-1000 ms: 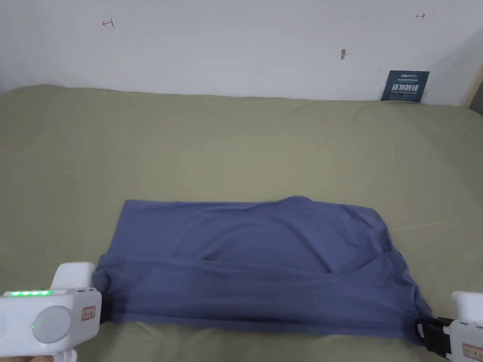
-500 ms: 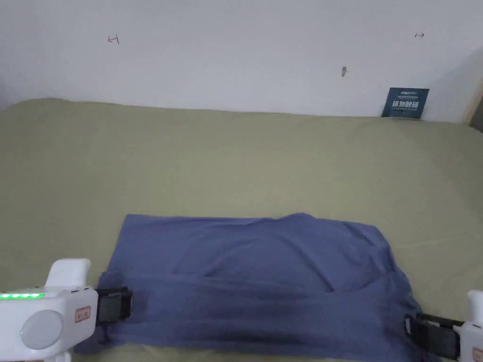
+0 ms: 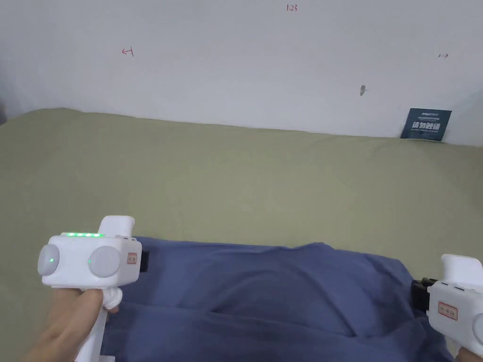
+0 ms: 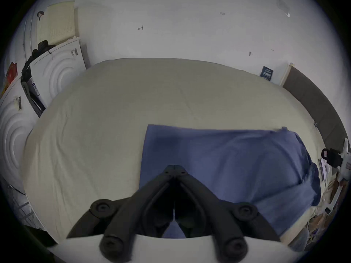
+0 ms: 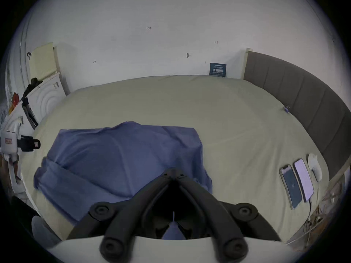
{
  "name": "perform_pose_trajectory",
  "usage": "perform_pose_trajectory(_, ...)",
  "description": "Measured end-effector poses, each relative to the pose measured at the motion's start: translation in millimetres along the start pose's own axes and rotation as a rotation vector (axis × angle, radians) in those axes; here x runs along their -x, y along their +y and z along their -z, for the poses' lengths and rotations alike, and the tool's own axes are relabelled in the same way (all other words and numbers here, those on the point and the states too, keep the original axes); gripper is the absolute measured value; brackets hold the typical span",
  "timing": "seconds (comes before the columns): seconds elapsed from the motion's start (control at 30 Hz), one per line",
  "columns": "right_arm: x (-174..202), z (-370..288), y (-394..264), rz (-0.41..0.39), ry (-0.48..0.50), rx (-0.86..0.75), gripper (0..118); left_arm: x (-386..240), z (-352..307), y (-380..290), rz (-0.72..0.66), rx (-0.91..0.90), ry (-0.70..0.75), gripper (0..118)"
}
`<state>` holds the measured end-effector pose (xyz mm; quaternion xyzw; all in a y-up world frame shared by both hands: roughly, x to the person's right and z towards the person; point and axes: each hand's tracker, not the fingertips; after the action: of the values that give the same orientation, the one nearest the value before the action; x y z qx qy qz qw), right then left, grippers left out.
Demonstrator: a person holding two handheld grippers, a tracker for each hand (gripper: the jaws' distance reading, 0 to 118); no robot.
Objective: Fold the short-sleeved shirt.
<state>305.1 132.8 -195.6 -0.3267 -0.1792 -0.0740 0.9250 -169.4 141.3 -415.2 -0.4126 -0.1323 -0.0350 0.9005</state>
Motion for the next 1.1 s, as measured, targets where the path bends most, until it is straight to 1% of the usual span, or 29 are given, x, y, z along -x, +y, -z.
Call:
perform_pose_trajectory(0.07,2,19,9,-0.003,-0.004,0.012,0,8,23,17,-0.004,0.028,0.013,0)
perform_pose_trajectory(0.17,4,47,20,-0.038,-0.018,0.035,0,13,57,37,-0.009,0.058,0.047,1)
perform_pose_trajectory(0.2,3,55,22,-0.045,-0.021,0.04,0,15,66,43,-0.01,0.066,0.06,6)
perform_pose_trajectory(0.23,2,63,24,-0.058,-0.022,0.051,0,11,75,45,-0.007,0.067,0.068,15)
perform_pose_trajectory(0.27,0,71,25,-0.067,-0.025,0.058,0,13,83,48,-0.002,0.073,0.07,40)
perform_pose_trajectory(0.33,-3,83,25,-0.082,-0.037,0.07,0,13,103,52,0.014,0.133,0.091,96)
perform_pose_trajectory(0.37,-6,88,25,-0.085,-0.04,0.082,0,11,111,50,0.026,0.163,0.091,117)
perform_pose_trajectory(0.4,-9,95,25,-0.085,-0.042,0.093,0,9,118,48,0.032,0.177,0.092,118)
perform_pose_trajectory(0.47,-16,101,24,-0.089,-0.048,0.11,0,7,122,44,0.055,0.165,0.097,117)
perform_pose_trajectory(0.5,-19,104,25,-0.087,-0.05,0.119,0,3,126,43,0.071,0.171,0.1,114)
perform_pose_trajectory(0.53,-23,106,25,-0.078,-0.056,0.125,0,1,128,41,0.082,0.176,0.121,108)
perform_pose_trajectory(0.57,-27,107,26,-0.066,-0.058,0.131,0,3,125,39,0.072,0.167,0.105,89)
perform_pose_trajectory(0.6,-32,108,27,-0.051,-0.057,0.14,0,3,122,40,0.037,0.174,0.029,84)
perform_pose_trajectory(0.63,-36,109,29,-0.035,-0.058,0.146,0,1,118,41,0.024,0.178,0.034,75)
perform_pose_trajectory(0.7,-43,114,34,-0.024,-0.049,0.168,0,1,113,44,0.053,0.165,0.037,31)
perform_pose_trajectory(0.73,-45,118,37,-0.021,-0.047,0.186,0,2,111,45,0.055,0.161,0.027,3)
perform_pose_trajectory(0.8,-44,121,43,-0.021,-0.04,0.207,2,0,110,47,0.05,0.153,0.004,2)
perform_pose_trajectory(0.83,-46,125,46,-0.004,-0.03,0.214,14,-4,112,46,0.07,0.16,0.019,2)
perform_pose_trajectory(0.9,-47,135,53,0.047,-0.033,0.233,32,-9,116,44,0.11,0.157,0.041,2)
perform_pose_trajectory(0.93,-48,140,55,0.055,-0.032,0.246,55,-11,117,42,0.108,0.154,0.045,2)
perform_pose_trajectory(0.97,-47,147,55,0.065,-0.011,0.288,104,-11,118,41,0.107,0.154,0.048,2)
perform_pose_trajectory(1.0,-47,155,54,0.059,0.0,0.313,118,-11,118,41,0.104,0.151,0.05,2)
perform_pose_trajectory(1.03,-48,159,53,0.041,-0.01,0.283,113,-10,119,41,0.101,0.15,0.05,2)
perform_pose_trajectory(1.07,-50,166,51,0.018,-0.02,0.315,106,-10,120,41,0.101,0.149,0.05,2)
perform_pose_trajectory(1.1,-49,172,48,-0.01,-0.048,0.347,106,-9,120,41,0.103,0.15,0.048,2)
